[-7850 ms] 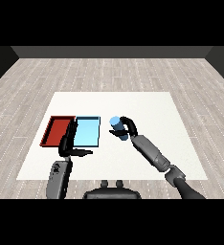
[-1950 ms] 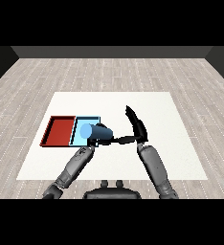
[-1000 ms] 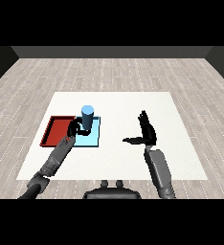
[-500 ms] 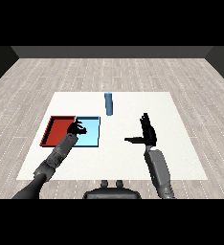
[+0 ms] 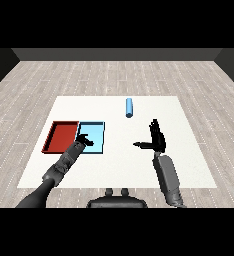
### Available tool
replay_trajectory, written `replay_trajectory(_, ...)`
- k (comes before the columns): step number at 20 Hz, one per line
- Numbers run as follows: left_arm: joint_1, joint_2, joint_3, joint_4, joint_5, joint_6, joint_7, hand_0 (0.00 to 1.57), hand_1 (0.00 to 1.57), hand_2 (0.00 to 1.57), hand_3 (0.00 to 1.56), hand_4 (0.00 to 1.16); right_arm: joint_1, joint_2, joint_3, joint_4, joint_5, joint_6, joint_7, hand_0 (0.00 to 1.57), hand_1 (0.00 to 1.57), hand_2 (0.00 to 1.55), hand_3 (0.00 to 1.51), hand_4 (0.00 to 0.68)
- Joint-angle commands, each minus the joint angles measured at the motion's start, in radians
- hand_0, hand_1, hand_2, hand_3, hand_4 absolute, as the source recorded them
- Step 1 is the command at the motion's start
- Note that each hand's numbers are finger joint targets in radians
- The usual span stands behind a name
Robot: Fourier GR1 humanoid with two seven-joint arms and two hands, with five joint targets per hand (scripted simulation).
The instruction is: Pick the blue can and put it in the blue box
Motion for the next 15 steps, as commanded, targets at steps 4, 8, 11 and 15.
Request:
replay_trajectory(4, -0.026, -0.017, 0.043, 0.064, 0.014, 0.125, 0.021, 0.0, 0.0, 0.0, 0.0, 0.0, -0.007, -0.026, -0.035, 0.017, -0.017, 0.018, -0.022, 0.0, 0.0, 0.0, 0.0, 0.0)
replay_trajectory(8, 0.028, 0.011, 0.106, -0.03, 0.064, 0.363, -0.148, 0.0, 0.0, 0.0, 0.0, 0.0, 0.047, -0.001, -0.004, 0.008, 0.017, 0.004, -0.078, 0.0, 0.0, 0.0, 0.0, 0.0)
replay_trajectory(11, 0.005, 0.01, 0.153, -0.128, 0.094, 0.528, -0.273, 0.0, 0.0, 0.0, 0.0, 0.0, 0.012, -0.041, -0.005, -0.012, 0.019, 0.021, -0.024, 0.0, 0.0, 0.0, 0.0, 0.0)
replay_trajectory(15, 0.052, 0.009, 0.265, -0.359, 0.202, 0.457, -0.575, 0.0, 0.0, 0.0, 0.0, 0.0, 0.005, -0.072, 0.019, -0.024, 0.052, 0.039, -0.022, 0.0, 0.0, 0.0, 0.0, 0.0)
